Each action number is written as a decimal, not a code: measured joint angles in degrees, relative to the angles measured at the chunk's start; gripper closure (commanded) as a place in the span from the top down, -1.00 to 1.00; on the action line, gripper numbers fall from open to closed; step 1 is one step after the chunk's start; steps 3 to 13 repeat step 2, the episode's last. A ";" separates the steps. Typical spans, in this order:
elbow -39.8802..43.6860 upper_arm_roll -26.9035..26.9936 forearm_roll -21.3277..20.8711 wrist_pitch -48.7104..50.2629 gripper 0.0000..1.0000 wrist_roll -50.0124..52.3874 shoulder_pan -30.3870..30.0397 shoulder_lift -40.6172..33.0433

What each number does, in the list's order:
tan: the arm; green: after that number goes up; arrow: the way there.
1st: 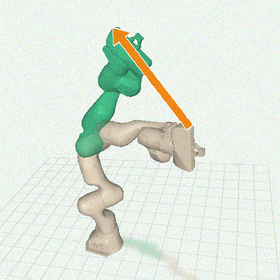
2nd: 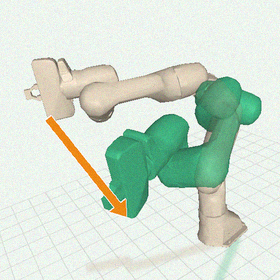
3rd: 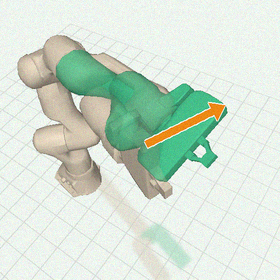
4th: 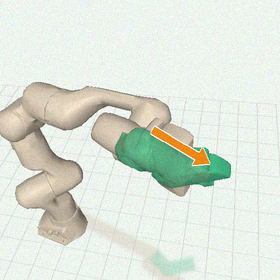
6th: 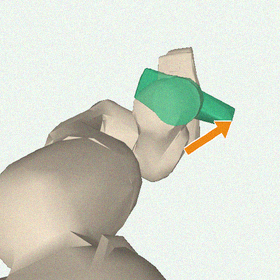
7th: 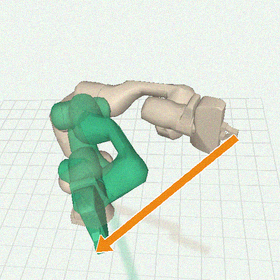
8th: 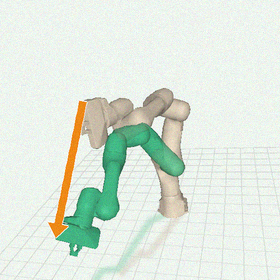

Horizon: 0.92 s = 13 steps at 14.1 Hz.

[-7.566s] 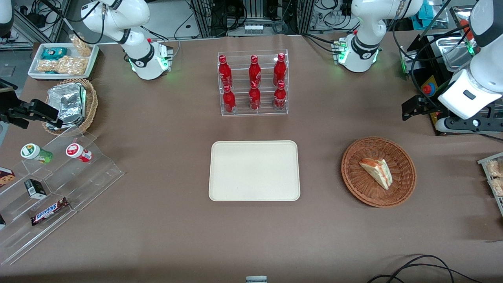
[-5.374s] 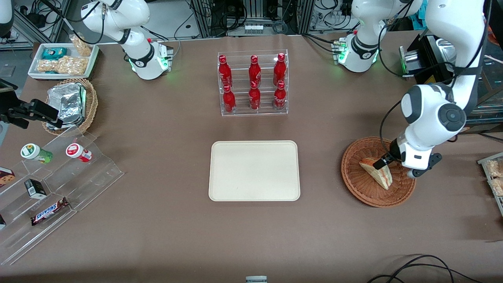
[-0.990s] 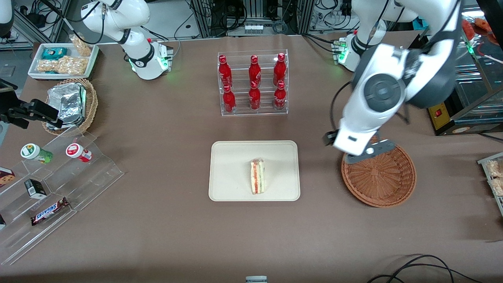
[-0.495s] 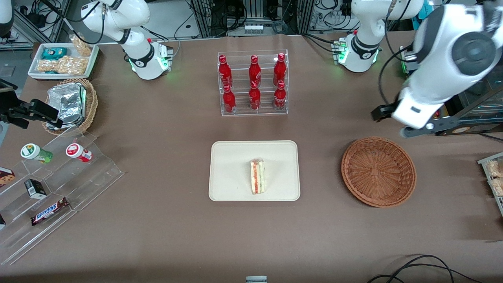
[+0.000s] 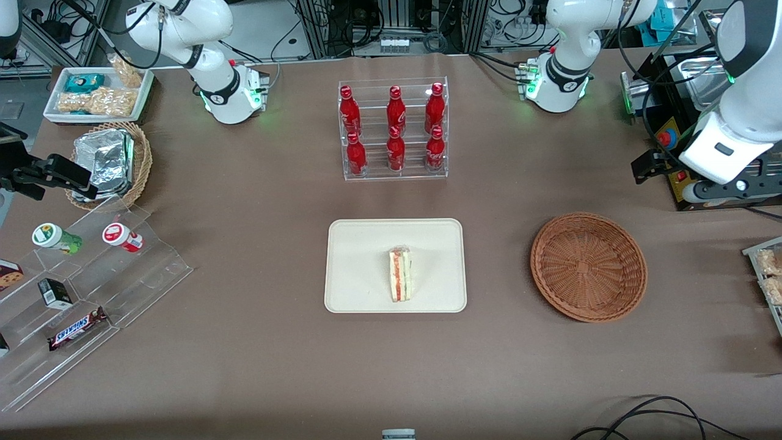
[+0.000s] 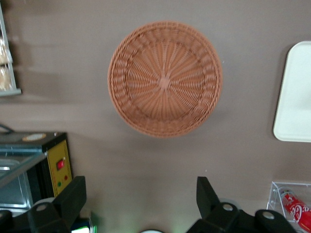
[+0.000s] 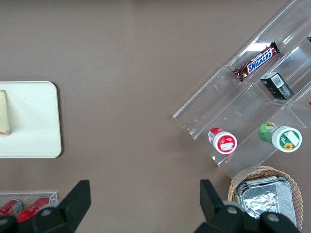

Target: Place sandwich from basket to tray

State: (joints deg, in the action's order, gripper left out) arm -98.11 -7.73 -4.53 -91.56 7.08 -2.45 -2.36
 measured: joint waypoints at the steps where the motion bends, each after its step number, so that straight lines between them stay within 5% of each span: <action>1: 0.10 0.34 0.44 -1.15 1.00 -0.02 -0.01 0.00; 13: 0.20 0.96 1.76 -1.72 1.00 -0.14 -0.04 0.02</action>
